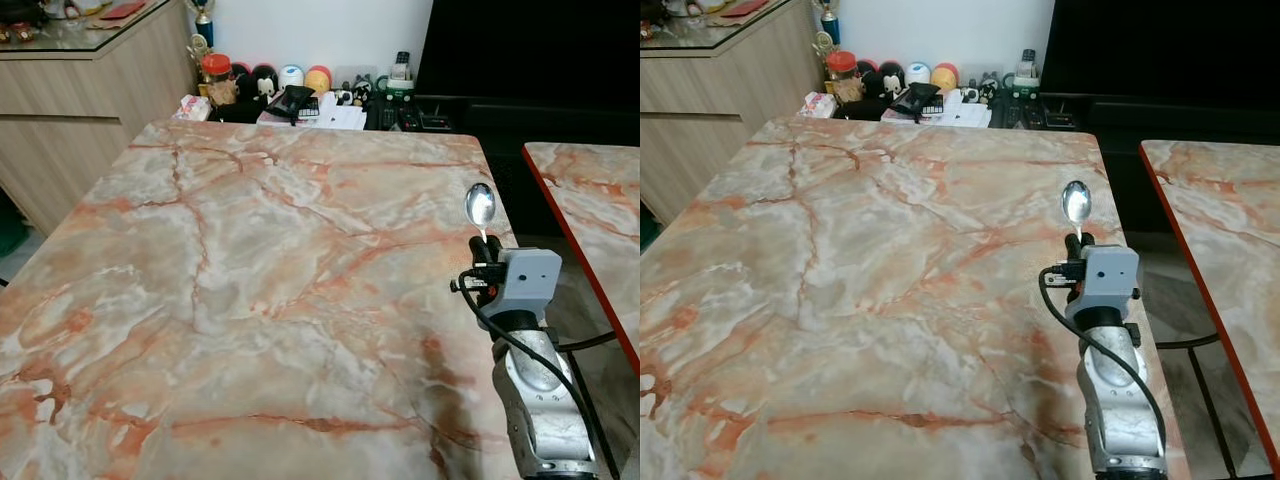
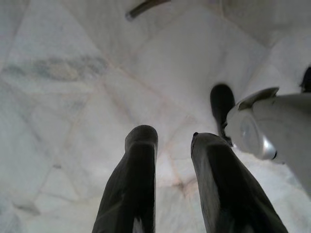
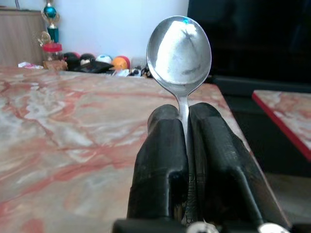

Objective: Setting the table

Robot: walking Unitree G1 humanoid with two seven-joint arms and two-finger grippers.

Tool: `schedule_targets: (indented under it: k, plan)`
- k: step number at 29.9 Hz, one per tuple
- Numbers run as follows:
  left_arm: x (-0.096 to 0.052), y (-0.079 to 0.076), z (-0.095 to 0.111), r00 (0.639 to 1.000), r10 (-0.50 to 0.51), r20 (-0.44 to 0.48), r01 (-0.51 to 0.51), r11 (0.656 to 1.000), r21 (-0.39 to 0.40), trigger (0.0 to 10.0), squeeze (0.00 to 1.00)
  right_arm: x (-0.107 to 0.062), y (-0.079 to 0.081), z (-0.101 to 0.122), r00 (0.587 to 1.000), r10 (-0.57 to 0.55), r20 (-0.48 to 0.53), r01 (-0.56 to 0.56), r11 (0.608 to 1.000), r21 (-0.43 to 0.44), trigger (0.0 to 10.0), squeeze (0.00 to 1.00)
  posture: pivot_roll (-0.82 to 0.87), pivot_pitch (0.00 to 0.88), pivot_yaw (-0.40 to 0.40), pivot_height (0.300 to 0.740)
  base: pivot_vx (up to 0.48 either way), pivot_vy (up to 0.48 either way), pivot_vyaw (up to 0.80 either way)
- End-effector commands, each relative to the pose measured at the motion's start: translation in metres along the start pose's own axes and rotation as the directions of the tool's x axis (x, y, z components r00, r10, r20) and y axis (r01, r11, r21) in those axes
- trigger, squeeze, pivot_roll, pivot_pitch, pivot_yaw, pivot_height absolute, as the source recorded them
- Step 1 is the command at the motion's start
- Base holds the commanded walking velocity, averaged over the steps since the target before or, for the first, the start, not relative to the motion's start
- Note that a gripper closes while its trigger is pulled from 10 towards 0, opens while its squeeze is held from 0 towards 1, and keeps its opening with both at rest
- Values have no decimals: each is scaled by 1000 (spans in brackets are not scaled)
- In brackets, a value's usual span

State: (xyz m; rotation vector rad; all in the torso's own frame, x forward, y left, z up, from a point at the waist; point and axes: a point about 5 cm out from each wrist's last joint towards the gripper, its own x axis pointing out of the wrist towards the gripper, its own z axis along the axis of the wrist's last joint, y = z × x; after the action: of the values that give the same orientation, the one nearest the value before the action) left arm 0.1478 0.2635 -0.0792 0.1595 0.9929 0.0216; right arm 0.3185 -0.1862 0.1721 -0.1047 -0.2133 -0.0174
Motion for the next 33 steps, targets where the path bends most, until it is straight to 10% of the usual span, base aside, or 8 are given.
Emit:
schedule_targets:
  k: [1,33]
  plan:
    - [-2,0,-8,1000,-2,-22,2,1000,3,10000,0,-1,-3,6,1000,-5,30,5,1000,0,10000,0,-50,80,25,740,0,-277,0]
    - [-1,-3,-6,1000,-1,-9,1,999,-33,10000,0,1,-3,7,999,-6,31,6,1000,2,10000,0,-42,104,22,740,-40,0,0]
